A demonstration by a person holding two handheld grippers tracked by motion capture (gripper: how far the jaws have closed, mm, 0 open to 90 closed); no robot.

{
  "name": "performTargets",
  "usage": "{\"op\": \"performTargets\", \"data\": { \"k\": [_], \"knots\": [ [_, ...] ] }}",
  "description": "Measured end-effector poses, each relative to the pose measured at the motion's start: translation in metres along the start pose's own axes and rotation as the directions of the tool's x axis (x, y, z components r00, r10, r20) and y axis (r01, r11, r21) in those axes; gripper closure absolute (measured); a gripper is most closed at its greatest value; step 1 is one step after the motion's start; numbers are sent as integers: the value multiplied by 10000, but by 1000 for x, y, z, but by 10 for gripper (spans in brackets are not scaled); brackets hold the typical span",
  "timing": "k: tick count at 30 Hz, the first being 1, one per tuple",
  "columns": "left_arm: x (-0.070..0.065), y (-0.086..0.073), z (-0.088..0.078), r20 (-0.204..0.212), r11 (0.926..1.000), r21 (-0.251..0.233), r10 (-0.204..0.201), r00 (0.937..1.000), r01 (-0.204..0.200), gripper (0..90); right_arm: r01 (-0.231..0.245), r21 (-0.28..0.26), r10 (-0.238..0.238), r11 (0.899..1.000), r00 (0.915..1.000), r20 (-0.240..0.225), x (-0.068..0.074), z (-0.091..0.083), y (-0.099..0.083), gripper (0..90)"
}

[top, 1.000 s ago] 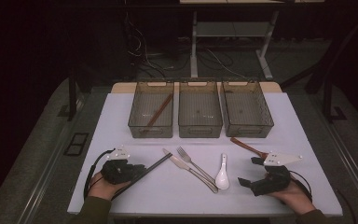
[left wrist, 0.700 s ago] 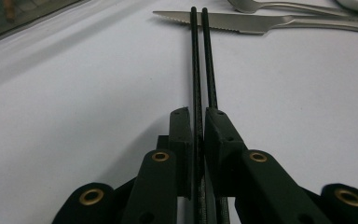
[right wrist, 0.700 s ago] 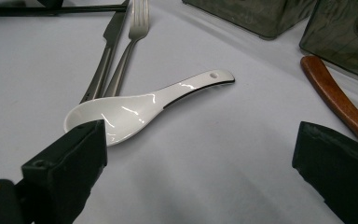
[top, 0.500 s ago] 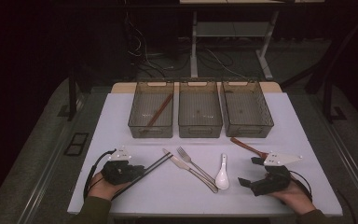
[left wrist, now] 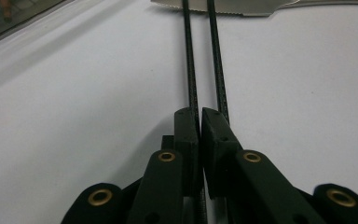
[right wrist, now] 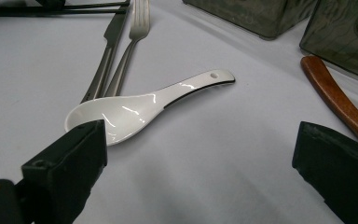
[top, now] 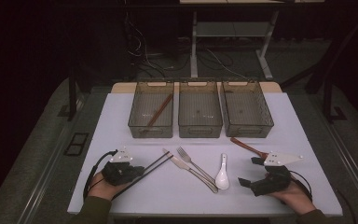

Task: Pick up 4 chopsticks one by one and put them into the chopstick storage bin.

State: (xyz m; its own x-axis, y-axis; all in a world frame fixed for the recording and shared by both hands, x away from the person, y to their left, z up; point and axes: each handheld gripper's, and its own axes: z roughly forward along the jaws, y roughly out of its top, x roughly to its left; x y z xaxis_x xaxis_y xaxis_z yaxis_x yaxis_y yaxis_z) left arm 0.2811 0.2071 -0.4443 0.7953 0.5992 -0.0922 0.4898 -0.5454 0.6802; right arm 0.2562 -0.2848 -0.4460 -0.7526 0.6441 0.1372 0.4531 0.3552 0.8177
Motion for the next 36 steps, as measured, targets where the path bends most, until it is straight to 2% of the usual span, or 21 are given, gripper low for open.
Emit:
{"op": "performTargets", "data": {
  "k": [4,14,16,17,23,25,30,32,34,36],
  "knots": [
    [1,1,0,36,10000,54,19,10000,-19,847,-13,-9,13,10000,10000,-10,0,0,0,30],
    [2,3,0,130,9996,79,-272,9995,271,849,1,-27,-1,10000,10000,-22,0,0,0,30],
    [3,4,-1,131,9998,23,-201,9997,201,849,-14,-11,14,10000,10000,-23,0,0,0,29],
    [3,4,-2,134,9994,-43,-331,9994,332,849,-7,-5,7,10000,10000,-27,0,0,0,29],
    [5,5,-4,184,9988,-210,-437,9989,441,849,-1,4,1,10000,10000,-17,-1,0,0,30],
    [4,6,-4,167,9977,-298,-611,9980,616,849,-5,19,5,10000,10000,3,-1,0,0,29],
    [4,9,-6,177,9976,-338,-591,9981,597,849,16,15,-16,10000,10000,-2,-1,0,0,29],
    [4,10,-7,198,9969,-420,-650,9977,658,850,13,24,-13,10000,10000,2,0,0,0,29],
    [2,11,-7,210,9944,-535,-896,9958,906,849,26,30,-26,10000,10000,7,-1,0,0,29],
    [2,13,-8,186,9953,-480,-838,9963,846,849,27,35,-27,10000,10000,9,-1,1,0,29]
  ]
}}
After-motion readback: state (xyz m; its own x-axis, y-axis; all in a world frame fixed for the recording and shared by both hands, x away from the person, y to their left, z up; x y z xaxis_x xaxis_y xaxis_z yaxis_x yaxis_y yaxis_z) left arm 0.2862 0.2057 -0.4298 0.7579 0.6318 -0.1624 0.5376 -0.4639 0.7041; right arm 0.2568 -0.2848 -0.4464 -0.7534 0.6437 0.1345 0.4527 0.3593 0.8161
